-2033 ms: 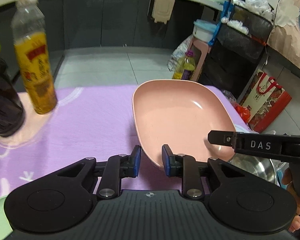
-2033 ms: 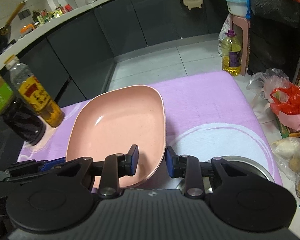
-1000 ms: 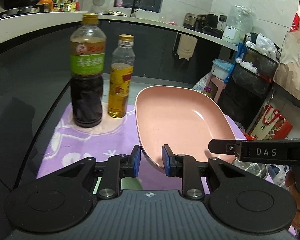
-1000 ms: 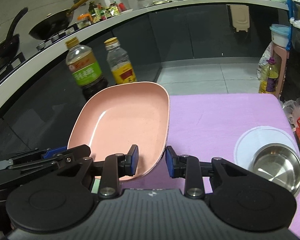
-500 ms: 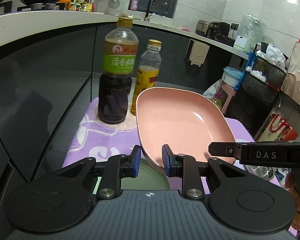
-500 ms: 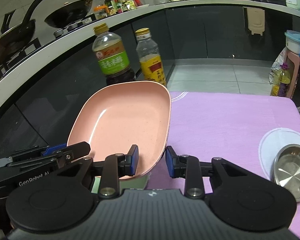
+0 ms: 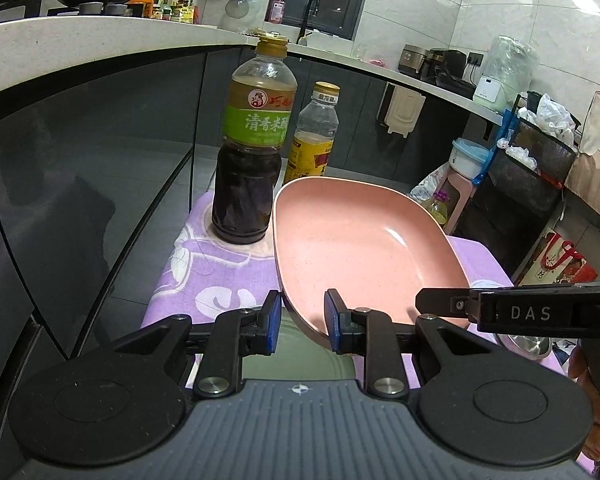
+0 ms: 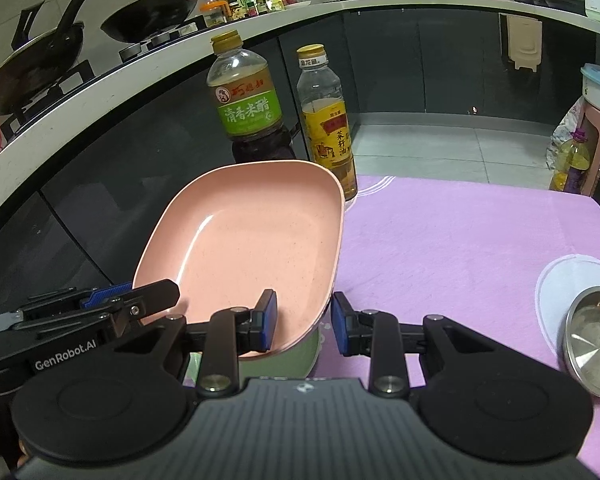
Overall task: Organize plates and bowls
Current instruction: 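Lower the pink dish onto the green plate with the left gripper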
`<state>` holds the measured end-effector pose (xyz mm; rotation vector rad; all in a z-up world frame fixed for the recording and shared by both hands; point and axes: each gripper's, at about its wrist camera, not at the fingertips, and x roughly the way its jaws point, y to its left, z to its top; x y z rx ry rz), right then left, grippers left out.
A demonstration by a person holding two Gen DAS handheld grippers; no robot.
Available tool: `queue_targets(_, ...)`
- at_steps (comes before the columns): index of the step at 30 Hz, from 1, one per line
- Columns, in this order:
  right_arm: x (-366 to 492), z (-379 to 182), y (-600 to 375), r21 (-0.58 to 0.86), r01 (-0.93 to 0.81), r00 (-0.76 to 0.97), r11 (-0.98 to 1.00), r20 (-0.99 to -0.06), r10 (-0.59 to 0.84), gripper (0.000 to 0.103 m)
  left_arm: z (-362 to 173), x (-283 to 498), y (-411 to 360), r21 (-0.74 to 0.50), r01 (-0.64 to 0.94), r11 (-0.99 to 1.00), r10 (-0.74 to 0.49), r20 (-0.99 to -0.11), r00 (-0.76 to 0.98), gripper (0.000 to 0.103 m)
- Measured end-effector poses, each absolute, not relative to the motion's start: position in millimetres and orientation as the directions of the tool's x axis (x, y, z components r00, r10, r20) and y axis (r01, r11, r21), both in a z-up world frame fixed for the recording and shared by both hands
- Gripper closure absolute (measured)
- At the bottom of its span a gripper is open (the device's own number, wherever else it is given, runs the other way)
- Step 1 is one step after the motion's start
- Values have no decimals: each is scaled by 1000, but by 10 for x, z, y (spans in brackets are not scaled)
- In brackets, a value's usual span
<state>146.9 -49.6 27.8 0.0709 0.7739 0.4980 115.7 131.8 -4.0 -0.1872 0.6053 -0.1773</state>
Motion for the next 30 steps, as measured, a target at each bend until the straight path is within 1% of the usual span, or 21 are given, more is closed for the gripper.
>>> queue_targets(30, 1393, 253, -409, 260, -432, 581, 864, -652, 487, 75, -56, 1053, 1420, -226, 98, 969, -209, -544, 813, 81)
